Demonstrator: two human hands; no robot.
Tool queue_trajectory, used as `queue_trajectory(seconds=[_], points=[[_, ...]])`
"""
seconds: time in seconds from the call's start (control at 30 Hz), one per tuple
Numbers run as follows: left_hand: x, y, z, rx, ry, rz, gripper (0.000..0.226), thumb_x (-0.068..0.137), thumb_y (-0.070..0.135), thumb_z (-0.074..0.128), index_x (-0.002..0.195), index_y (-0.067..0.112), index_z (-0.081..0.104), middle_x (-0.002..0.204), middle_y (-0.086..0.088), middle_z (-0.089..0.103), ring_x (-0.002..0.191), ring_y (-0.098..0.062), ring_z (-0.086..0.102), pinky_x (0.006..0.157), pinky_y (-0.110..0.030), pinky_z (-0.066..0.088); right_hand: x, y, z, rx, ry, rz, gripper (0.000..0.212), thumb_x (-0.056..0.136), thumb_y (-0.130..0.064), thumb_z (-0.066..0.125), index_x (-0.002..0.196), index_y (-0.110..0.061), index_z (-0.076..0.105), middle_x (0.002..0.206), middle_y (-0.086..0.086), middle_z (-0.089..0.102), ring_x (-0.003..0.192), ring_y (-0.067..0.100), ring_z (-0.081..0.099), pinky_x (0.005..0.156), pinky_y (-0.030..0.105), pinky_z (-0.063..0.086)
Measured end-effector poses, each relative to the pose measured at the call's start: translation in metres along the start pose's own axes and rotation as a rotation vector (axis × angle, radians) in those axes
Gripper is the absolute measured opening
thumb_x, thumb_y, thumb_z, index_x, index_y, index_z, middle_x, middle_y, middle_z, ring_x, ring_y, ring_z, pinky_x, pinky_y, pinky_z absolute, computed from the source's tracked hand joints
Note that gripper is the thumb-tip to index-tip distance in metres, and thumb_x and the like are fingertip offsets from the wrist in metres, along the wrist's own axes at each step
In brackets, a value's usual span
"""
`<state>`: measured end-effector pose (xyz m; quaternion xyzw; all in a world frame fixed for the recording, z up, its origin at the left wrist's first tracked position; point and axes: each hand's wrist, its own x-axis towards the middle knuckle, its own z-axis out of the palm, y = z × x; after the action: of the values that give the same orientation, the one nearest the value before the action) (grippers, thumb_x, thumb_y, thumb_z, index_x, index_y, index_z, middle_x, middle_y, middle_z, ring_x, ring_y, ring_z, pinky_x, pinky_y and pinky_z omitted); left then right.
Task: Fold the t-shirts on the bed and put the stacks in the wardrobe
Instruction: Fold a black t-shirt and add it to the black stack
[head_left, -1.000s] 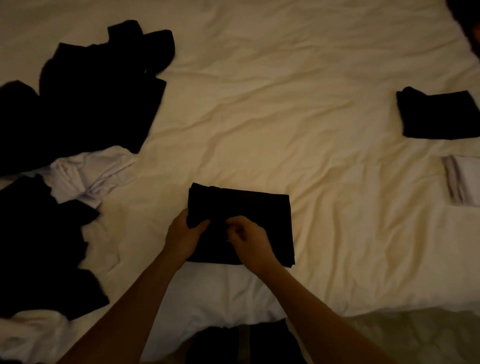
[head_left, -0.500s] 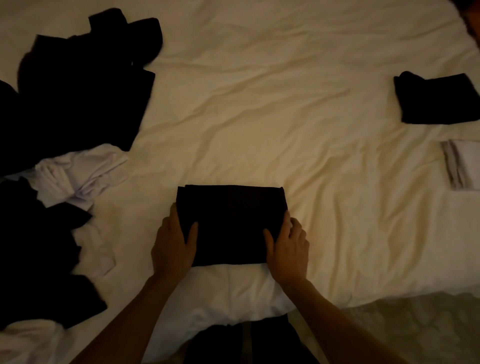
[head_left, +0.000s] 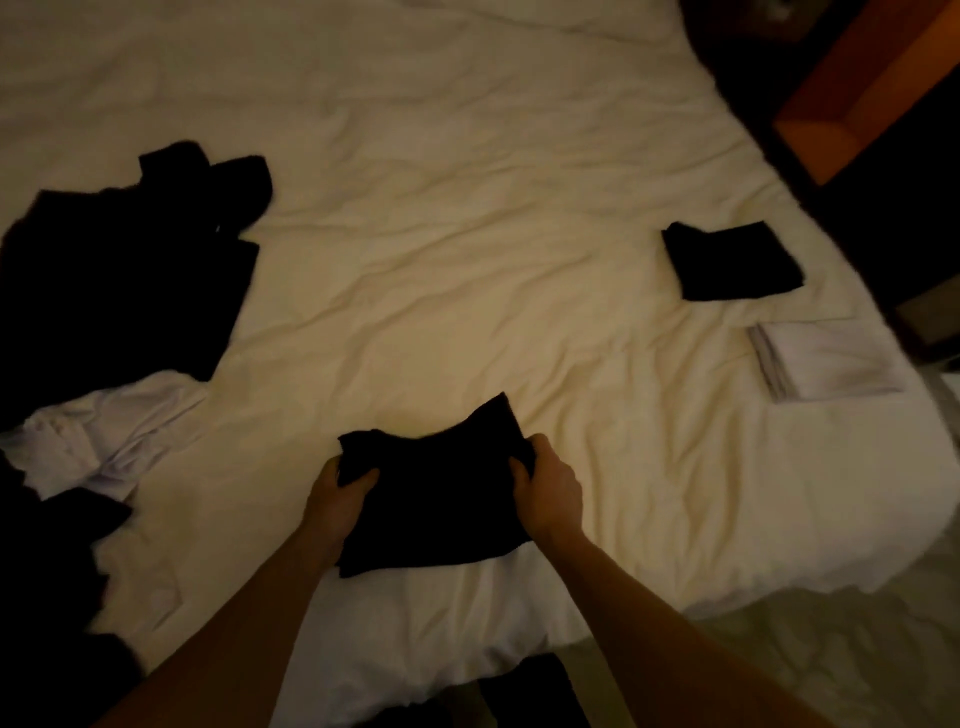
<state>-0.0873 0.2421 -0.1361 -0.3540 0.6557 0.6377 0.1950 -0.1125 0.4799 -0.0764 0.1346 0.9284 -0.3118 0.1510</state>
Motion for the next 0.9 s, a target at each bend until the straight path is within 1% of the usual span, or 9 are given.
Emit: queue_trajectory(seconds=[0.07, 0.13, 0.2, 0.33, 0.43, 0.5, 0.6, 0.7, 0.9], points=[[-0.011, 0.017, 0.013, -0.174, -0.106, -0.104, 0.05, 0.091, 0.026, 0.069, 0.137, 0.012, 0.054, 0.124, -0.016, 0.066, 0.106, -0.033, 0.066, 0.09, -0.046, 0.055, -0.005, -0.004, -0.033, 0.011, 0.055, -0.037, 0.011, 0.101, -0.027, 0.045, 0.1, -0.018, 0.051, 0.081, -0.002, 0.062, 0.073, 0.022, 0.06, 0.066, 0.033, 0.047], [-0.03, 0.045, 0.036, -0.254, -0.215, -0.111, 0.036, 0.093, 0.018, 0.065, 0.127, 0.007, 0.06, 0.113, -0.02, 0.069, 0.099, -0.034, 0.067, 0.08, -0.041, 0.054, -0.008, -0.006, -0.072, 0.021, 0.115, -0.059, 0.012, 0.101, -0.027, 0.047, 0.102, -0.017, 0.054, 0.082, -0.001, 0.064, 0.073, 0.023, 0.062, 0.064, 0.033, 0.047], [-0.049, 0.073, 0.059, -0.272, -0.269, -0.058, 0.035, 0.092, 0.016, 0.065, 0.124, 0.003, 0.062, 0.109, -0.021, 0.071, 0.094, -0.034, 0.068, 0.075, -0.039, 0.053, -0.01, -0.004, -0.113, 0.031, 0.176, -0.078, 0.014, 0.1, -0.027, 0.049, 0.104, -0.015, 0.056, 0.084, 0.001, 0.066, 0.075, 0.024, 0.063, 0.063, 0.033, 0.046], [-0.084, 0.141, 0.1, -0.306, -0.281, 0.122, 0.052, 0.081, 0.023, 0.076, 0.129, 0.01, 0.058, 0.112, -0.016, 0.071, 0.099, -0.034, 0.07, 0.078, -0.04, 0.055, -0.009, -0.004, -0.197, 0.088, 0.288, -0.123, 0.015, 0.099, -0.026, 0.053, 0.106, -0.013, 0.057, 0.084, -0.001, 0.063, 0.076, 0.02, 0.061, 0.063, 0.031, 0.042], [-0.107, 0.19, 0.136, -0.292, -0.321, 0.207, 0.029, 0.089, 0.02, 0.071, 0.115, 0.009, 0.065, 0.102, -0.014, 0.075, 0.093, -0.032, 0.072, 0.076, -0.038, 0.055, -0.002, 0.001, -0.254, 0.141, 0.346, -0.169, 0.016, 0.1, -0.024, 0.053, 0.111, -0.013, 0.057, 0.088, -0.003, 0.06, 0.08, 0.018, 0.059, 0.069, 0.031, 0.042], [-0.118, 0.212, 0.164, -0.292, -0.329, 0.211, 0.026, 0.09, 0.019, 0.07, 0.112, 0.006, 0.067, 0.098, -0.015, 0.075, 0.091, -0.033, 0.072, 0.077, -0.038, 0.055, 0.008, 0.01, -0.284, 0.164, 0.362, -0.197, 0.021, 0.1, -0.023, 0.054, 0.117, -0.012, 0.057, 0.095, -0.003, 0.061, 0.088, 0.02, 0.061, 0.073, 0.031, 0.043], [-0.122, 0.238, 0.205, -0.308, -0.33, 0.23, 0.029, 0.091, 0.017, 0.069, 0.116, 0.005, 0.066, 0.101, -0.017, 0.075, 0.093, -0.034, 0.071, 0.08, -0.039, 0.056, 0.034, 0.03, -0.32, 0.281, 0.341, -0.207, 0.029, 0.099, -0.018, 0.055, 0.127, -0.011, 0.055, 0.11, 0.002, 0.063, 0.097, 0.02, 0.061, 0.082, 0.031, 0.047], [-0.117, 0.256, 0.256, -0.3, -0.32, 0.256, 0.027, 0.091, 0.017, 0.068, 0.117, 0.009, 0.066, 0.101, -0.014, 0.075, 0.091, -0.032, 0.073, 0.078, -0.038, 0.057, 0.076, 0.062, -0.353, 0.438, 0.272, -0.176, 0.029, 0.099, -0.015, 0.055, 0.128, -0.011, 0.053, 0.113, 0.004, 0.063, 0.1, 0.019, 0.061, 0.083, 0.031, 0.048], [-0.083, 0.279, 0.358, -0.282, -0.244, 0.227, 0.029, 0.093, 0.012, 0.065, 0.122, 0.011, 0.063, 0.108, -0.013, 0.074, 0.096, -0.032, 0.071, 0.071, -0.035, 0.056, 0.183, 0.128, -0.396, 0.529, 0.127, -0.137, 0.027, 0.098, -0.01, 0.055, 0.126, -0.012, 0.054, 0.115, 0.01, 0.065, 0.108, 0.028, 0.063, 0.096, 0.048, 0.051]])
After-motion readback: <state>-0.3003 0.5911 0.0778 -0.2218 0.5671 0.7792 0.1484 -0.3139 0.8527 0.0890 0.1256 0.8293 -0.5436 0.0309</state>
